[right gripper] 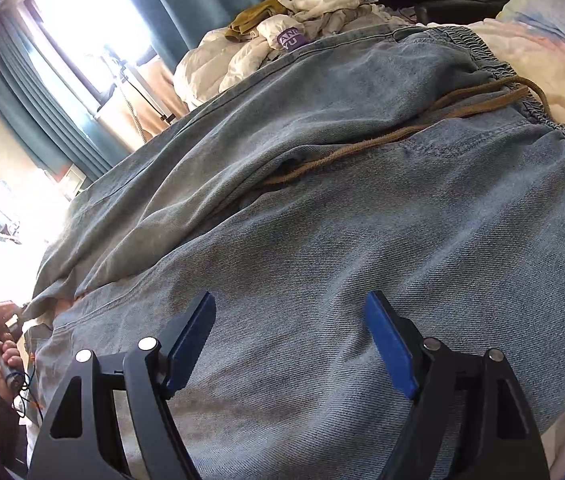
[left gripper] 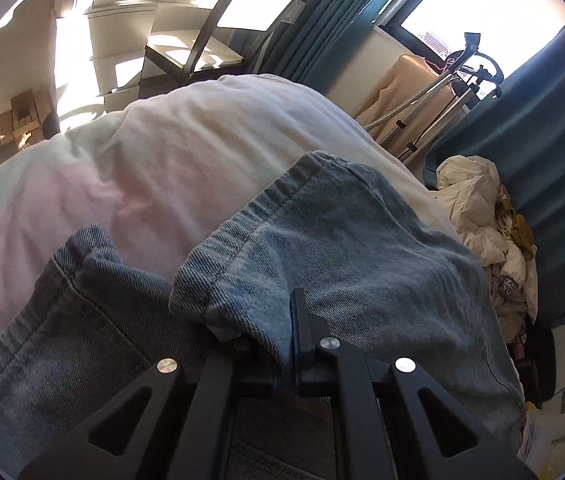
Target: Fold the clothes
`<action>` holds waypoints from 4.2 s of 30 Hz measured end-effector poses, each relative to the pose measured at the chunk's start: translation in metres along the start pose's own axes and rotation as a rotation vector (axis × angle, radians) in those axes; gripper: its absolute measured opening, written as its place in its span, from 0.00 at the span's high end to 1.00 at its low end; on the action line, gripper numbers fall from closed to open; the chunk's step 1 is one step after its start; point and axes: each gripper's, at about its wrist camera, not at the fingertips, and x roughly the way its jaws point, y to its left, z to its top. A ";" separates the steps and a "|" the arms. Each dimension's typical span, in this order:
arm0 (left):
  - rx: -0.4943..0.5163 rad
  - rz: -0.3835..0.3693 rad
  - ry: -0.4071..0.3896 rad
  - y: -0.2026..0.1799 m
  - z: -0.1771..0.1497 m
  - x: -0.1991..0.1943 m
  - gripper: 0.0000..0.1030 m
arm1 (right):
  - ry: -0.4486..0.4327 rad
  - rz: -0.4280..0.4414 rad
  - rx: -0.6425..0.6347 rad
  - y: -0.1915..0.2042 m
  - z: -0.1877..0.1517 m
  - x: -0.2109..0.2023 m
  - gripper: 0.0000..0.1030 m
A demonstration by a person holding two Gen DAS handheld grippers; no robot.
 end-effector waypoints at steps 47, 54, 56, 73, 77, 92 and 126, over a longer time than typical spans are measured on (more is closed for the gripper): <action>0.588 -0.166 0.065 -0.129 -0.270 -0.141 0.35 | -0.202 -0.091 0.557 -0.211 0.000 -0.130 0.24; 0.586 -0.207 0.096 -0.136 -0.272 -0.128 0.35 | -0.187 -0.144 0.638 -0.237 0.003 -0.088 0.24; 0.582 -0.215 0.112 -0.137 -0.273 -0.124 0.35 | -0.226 -0.176 0.673 -0.245 0.003 -0.085 0.24; 0.564 -0.209 0.098 -0.134 -0.273 -0.112 0.35 | -0.290 0.017 0.563 -0.214 0.022 -0.076 0.54; 0.560 -0.223 0.095 -0.133 -0.272 -0.112 0.35 | -0.197 -0.007 0.684 -0.247 0.004 -0.055 0.89; 0.543 -0.149 0.052 -0.124 -0.269 -0.118 0.35 | -0.526 -0.119 0.394 -0.175 0.038 -0.153 0.95; -0.342 -0.111 0.296 0.130 -0.151 -0.147 0.36 | -0.152 -0.186 0.761 -0.252 -0.045 -0.137 0.89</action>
